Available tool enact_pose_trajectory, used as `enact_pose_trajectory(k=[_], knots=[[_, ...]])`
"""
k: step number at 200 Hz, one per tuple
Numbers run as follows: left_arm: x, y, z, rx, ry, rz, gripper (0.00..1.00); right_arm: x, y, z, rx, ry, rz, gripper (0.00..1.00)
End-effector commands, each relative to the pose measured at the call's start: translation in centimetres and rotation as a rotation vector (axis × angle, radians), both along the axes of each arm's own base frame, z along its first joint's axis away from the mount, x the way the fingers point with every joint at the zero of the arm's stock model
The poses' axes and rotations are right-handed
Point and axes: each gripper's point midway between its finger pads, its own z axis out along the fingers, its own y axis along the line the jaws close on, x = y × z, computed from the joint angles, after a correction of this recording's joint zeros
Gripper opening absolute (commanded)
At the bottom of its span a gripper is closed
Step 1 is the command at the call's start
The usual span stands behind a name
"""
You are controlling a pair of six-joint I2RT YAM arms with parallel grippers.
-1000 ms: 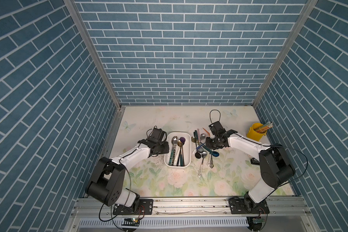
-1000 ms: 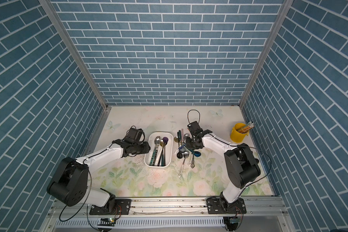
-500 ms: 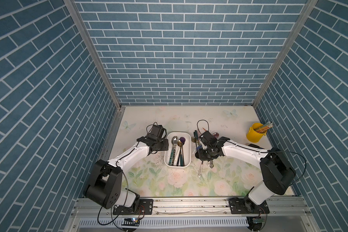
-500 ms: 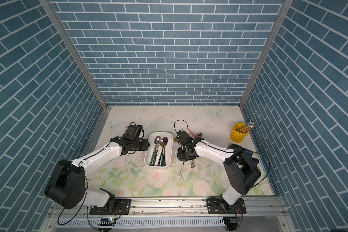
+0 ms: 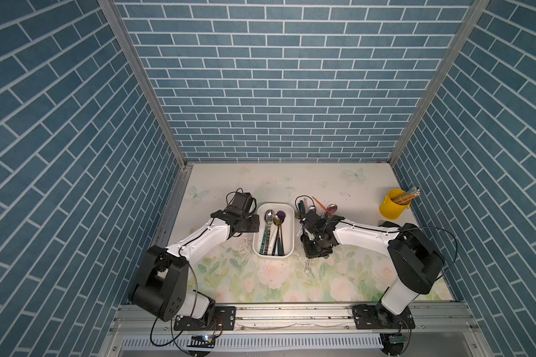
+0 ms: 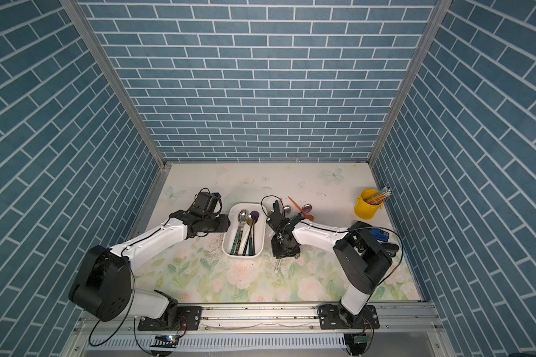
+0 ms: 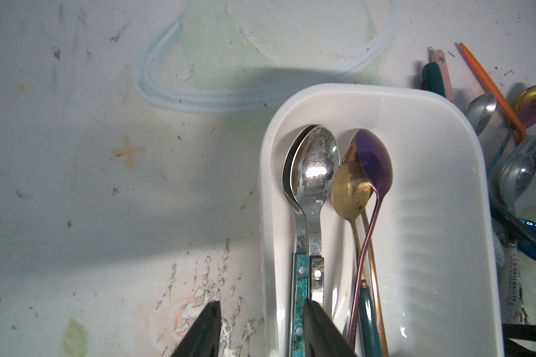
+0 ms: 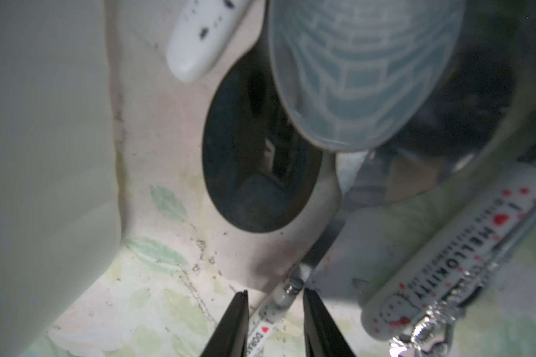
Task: Put the spoon into the storage box
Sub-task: Pick up the spoon from the center of the board.
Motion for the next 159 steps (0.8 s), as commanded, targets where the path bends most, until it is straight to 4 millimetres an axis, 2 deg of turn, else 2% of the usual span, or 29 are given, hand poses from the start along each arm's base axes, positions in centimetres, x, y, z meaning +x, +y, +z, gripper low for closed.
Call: enact_pose_trajectory(k=[1, 42, 69, 159], knots=[[-0.4, 0.7, 0.4, 0.014, -0.012, 0.01, 0.49, -0.6, -0.6, -0.2, -0.048, 0.042, -0.009, 0.34], [-0.9, 0.9, -0.1, 0.014, -0.006, 0.018, 0.49, -0.6, -1.2, -1.0, -0.104, 0.067, 0.017, 0.33], [-1.0, 1.2, 0.0, 0.02, -0.016, 0.024, 0.49, -1.5, -1.8, -2.0, -0.126, 0.109, 0.026, 0.29], [-0.3, 0.8, 0.3, 0.018, -0.016, 0.012, 0.49, -2.0, -2.2, -1.5, -0.097, 0.09, -0.007, 0.14]])
